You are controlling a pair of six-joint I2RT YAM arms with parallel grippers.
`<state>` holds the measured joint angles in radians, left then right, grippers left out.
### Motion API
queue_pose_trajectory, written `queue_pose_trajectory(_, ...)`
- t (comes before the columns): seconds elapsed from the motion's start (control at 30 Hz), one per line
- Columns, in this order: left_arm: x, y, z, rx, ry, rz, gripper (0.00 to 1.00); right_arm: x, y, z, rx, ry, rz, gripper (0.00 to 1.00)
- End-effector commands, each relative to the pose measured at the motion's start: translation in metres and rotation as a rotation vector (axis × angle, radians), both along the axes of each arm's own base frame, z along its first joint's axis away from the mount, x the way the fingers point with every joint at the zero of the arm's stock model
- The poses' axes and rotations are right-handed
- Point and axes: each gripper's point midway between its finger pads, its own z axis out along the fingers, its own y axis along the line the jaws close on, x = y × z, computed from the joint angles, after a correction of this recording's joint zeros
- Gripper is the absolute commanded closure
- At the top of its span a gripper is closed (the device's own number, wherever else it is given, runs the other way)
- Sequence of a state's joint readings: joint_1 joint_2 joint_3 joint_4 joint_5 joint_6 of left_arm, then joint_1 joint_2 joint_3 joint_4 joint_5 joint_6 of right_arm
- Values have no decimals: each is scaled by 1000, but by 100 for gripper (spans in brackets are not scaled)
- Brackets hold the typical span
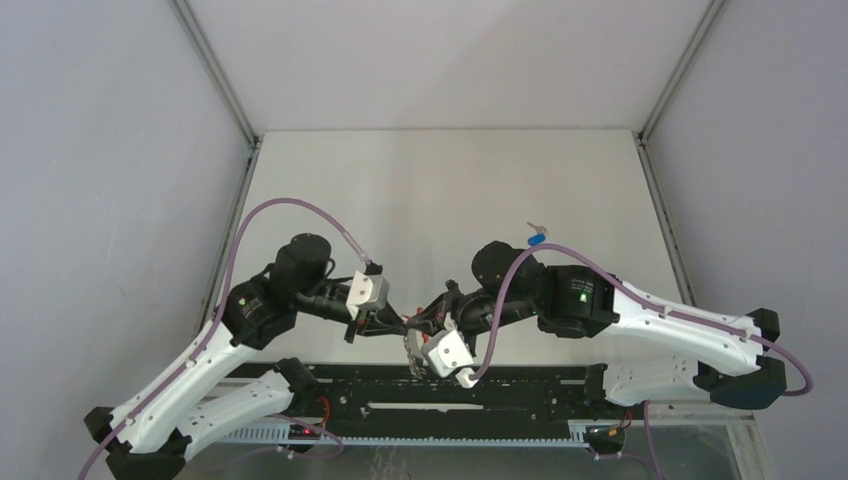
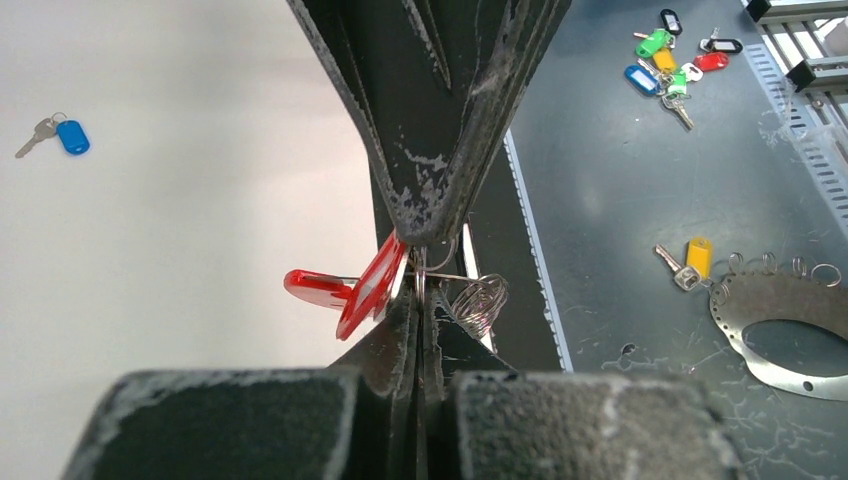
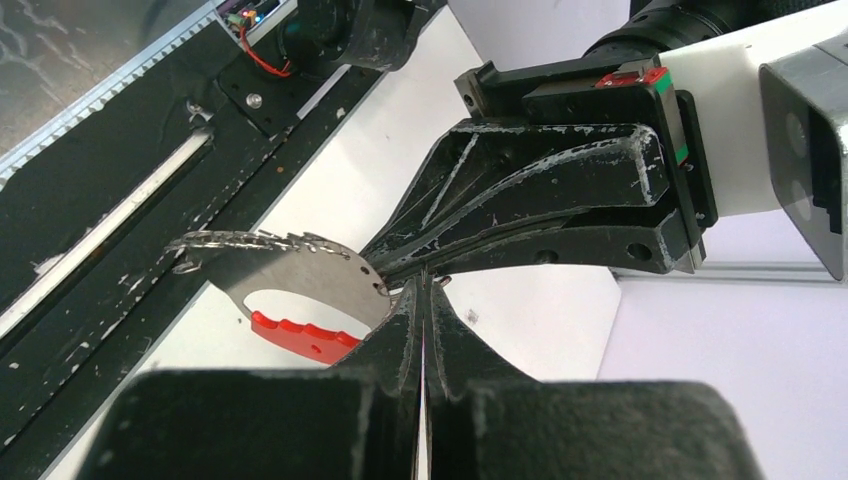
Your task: Put the keys on the keyring
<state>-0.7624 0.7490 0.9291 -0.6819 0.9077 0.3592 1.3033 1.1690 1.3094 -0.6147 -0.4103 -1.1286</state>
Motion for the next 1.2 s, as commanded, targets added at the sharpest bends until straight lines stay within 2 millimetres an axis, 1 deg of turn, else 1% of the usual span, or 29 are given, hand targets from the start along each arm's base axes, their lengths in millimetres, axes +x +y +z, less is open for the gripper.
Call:
queue_pose_trajectory(0.0, 1, -1, 25, -61, -74, -15, 100, 0, 9, 7, 39, 8, 4, 100)
queue_pose_trajectory(0.2, 0, 2, 23, -56, -108, -21, 100, 10, 10, 5, 37, 62, -40, 100)
queue_pose_trajectory(0.3, 0, 3, 25, -56, -116, -20, 100, 20, 5, 4, 29, 118, -84, 100)
queue_pose_trajectory(0.33, -1, 4, 24, -52, -117, -21, 100, 24, 2, 7, 37, 145, -104, 100)
queue_pose_trajectory(0.4, -3, 7, 24, -48, -122, -22, 100, 32, -3, 15, 64, 237, -144, 100)
queue_pose_trajectory(0.5, -6, 9, 24, -49, -122, -27, 100, 46, -11, 29, 130, 420, -205, 100)
queue_pose_trajectory(0.57, -7, 9, 24, -52, -121, -30, 100, 56, -13, 29, 134, 517, -265, 100)
queue_pose_trajectory(0.67, -8, 9, 26, -56, -122, -33, 100, 65, -19, 20, 98, 623, -352, 100)
queue_pose_trajectory(0.7, -8, 10, 26, -56, -121, -32, 100, 63, -21, 19, 86, 682, -364, 100)
queue_pose_trajectory(0.8, -9, 11, 25, -54, -120, -35, 100, 51, -25, 20, 56, 805, -326, 100)
queue_pose_trajectory(0.93, -10, 10, 27, -57, -118, -41, 100, 46, -26, 21, 34, 936, -306, 100)
queue_pose_trajectory(1.03, -11, 10, 30, -60, -113, -38, 100, 37, -25, 20, 50, 909, -269, 100)
queue_pose_trajectory(1.13, -12, 10, 32, -64, -102, -41, 100, 27, -23, 16, 60, 820, -242, 100)
queue_pose_trajectory(1.17, -12, 10, 33, -65, -94, -40, 100, 28, -22, 15, 64, 792, -246, 100)
